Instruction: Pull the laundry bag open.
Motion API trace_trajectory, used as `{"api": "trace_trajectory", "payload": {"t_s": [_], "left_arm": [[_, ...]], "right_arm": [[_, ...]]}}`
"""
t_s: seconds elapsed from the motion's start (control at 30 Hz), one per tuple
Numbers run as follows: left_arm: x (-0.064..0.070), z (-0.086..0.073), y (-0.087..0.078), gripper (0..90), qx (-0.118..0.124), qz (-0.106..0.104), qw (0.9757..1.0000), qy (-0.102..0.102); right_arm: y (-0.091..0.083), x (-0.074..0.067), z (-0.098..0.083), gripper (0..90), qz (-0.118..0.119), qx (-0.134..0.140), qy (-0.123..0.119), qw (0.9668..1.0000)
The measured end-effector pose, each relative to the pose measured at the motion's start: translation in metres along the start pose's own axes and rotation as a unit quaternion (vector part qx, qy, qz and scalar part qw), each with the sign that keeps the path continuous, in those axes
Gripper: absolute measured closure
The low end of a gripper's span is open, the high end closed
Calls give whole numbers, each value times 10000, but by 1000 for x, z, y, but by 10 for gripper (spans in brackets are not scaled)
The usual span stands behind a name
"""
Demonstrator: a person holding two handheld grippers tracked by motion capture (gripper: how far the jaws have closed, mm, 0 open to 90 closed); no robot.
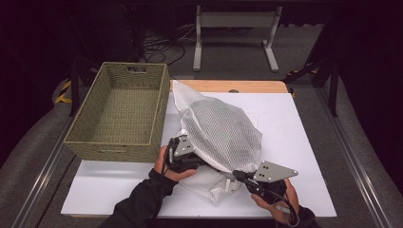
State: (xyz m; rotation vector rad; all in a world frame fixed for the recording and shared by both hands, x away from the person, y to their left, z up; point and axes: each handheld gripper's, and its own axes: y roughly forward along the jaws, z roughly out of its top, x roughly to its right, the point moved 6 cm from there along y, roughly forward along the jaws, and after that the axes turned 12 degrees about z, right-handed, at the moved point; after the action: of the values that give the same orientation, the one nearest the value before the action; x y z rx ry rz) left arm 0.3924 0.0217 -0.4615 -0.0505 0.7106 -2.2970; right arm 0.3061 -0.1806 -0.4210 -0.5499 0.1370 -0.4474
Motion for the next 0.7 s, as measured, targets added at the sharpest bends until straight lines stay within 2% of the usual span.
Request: {"api": "trace_trajectory", "payload": {"t_s": [0.07, 0.13, 0.17, 0.27, 0.33, 0.43, 0.47, 0.53, 0.6, 0.7], "left_arm": [[1, -5, -11, 452, -50, -44, 10000, 28], [-2, -13, -23, 425, -76, 8, 10000, 39], [-4, -17, -27, 421, -135, -29, 9999, 18], [-9, -25, -33, 411, -244, 66, 9997, -75], [-15, -34, -35, 399, -419, 150, 9988, -205], [-17, -40, -31, 399, -630, 207, 9974, -275], [-16, -42, -27, 396, -701, 149, 9970, -285], [-14, -42, -18, 360, -840, 256, 9959, -238], [-16, -41, -10, 326, -974, 517, 9937, -219], [-18, -42, -6, 305, -1080, 694, 9914, -244]], "right_arm": [[-7, 3, 1, 899, -68, 103, 42, 9999], [-16, 5, 2, 899, -146, 205, 72, 9997], [-19, 6, 2, 898, -176, 245, 96, 9995], [-25, 6, 1, 898, -218, 310, 155, 9992], [-26, 6, 2, 898, -223, 314, 151, 9991], [-22, 3, 2, 897, -210, 266, 107, 9994], [-18, 1, 1, 897, -187, 230, 82, 9995], [-11, -3, 1, 896, -106, 164, 30, 9998], [-7, -5, 0, 896, -57, 119, 3, 9999], [-5, -6, -1, 895, -81, 54, -64, 9999]]}}
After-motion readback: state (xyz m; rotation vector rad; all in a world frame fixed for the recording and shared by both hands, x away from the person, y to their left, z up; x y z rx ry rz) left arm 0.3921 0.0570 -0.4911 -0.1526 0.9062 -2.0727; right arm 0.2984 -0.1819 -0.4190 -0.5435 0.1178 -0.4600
